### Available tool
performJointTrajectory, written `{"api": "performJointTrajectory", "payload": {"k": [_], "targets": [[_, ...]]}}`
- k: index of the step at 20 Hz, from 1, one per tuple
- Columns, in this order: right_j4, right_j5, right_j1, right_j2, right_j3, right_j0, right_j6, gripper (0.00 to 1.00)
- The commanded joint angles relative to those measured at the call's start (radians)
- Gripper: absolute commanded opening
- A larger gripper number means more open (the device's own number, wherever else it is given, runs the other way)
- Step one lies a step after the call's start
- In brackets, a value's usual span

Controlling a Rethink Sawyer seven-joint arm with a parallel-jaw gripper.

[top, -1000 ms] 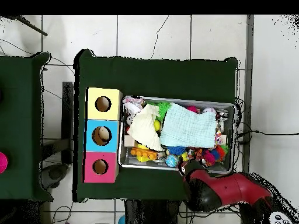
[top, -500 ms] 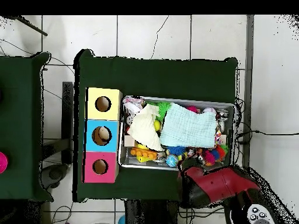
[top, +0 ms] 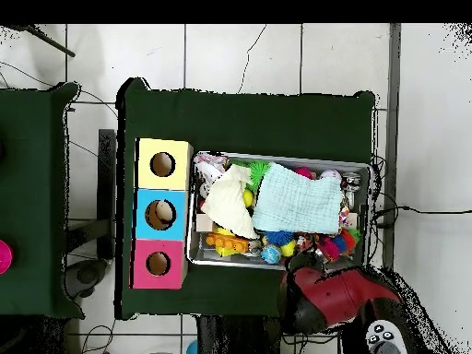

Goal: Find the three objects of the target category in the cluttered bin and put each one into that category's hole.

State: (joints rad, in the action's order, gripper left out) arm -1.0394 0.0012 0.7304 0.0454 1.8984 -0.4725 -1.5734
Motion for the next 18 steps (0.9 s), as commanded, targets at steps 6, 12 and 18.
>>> {"api": "performJointTrajectory", "payload": {"k": [6,12,18], "targets": [[0.003,-0.12,-0.149,0.081,-0.167,-0.059,-0.11,1.0],[0.077,-0.231,-0.271,0.182,-0.221,-0.004,-0.118,1.0],[0.127,-0.257,-0.329,0.214,-0.198,0.024,-0.126,1.0]]}}
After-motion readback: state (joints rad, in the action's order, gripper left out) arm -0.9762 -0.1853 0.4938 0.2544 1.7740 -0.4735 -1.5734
